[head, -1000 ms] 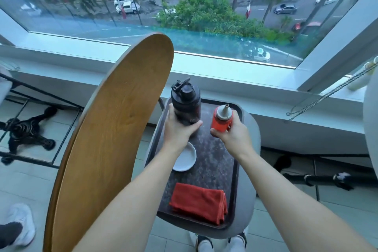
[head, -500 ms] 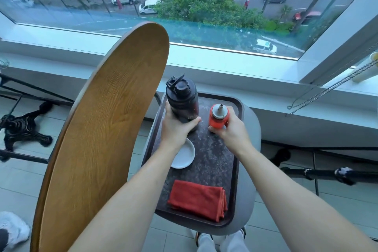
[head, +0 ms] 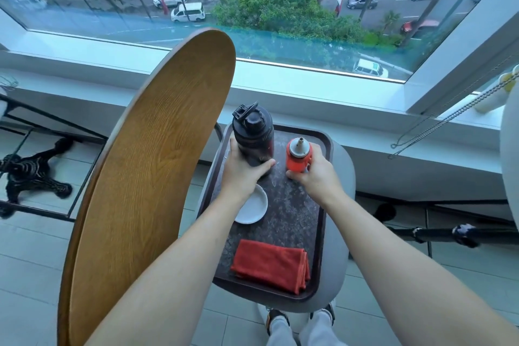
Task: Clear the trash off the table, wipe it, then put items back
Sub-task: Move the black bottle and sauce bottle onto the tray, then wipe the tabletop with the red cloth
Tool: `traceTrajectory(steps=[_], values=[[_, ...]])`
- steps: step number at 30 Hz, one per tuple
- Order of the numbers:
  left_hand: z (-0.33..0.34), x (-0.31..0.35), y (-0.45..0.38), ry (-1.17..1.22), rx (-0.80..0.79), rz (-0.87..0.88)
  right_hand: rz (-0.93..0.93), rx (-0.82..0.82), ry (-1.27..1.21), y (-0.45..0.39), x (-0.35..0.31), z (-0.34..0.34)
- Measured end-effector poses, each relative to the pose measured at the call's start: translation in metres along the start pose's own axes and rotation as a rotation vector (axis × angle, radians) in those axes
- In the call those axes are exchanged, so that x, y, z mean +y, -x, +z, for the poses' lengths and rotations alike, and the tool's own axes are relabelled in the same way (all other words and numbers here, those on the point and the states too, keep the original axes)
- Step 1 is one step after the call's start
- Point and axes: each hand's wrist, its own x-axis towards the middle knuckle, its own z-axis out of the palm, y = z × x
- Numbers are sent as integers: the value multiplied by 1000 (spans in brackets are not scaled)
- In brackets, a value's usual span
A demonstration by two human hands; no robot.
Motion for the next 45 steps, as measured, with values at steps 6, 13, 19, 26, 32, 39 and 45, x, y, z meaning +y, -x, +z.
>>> traceTrajectory(steps=[6,13,19,26,32,39,45], values=[[-4,1,12,-181,-61,-82,161,-9,24,24,9,4],[-8,4,75,-18,149,-220,32,10,157,93,28,20],[-11,-42,138,-12,135,-166,-245,-124,405,133,56,44],[-12,-89,176,-392,-9,-189,-324,-231,608,155,70,61],[-9,-91,184,-484,-86,-224,-275,-286,675,156,64,67],[-4,-90,189,-536,-125,-230,-213,-354,697,161,61,68],[-8,-71,199,-398,-182,-162,-164,-360,554,170,56,53]])
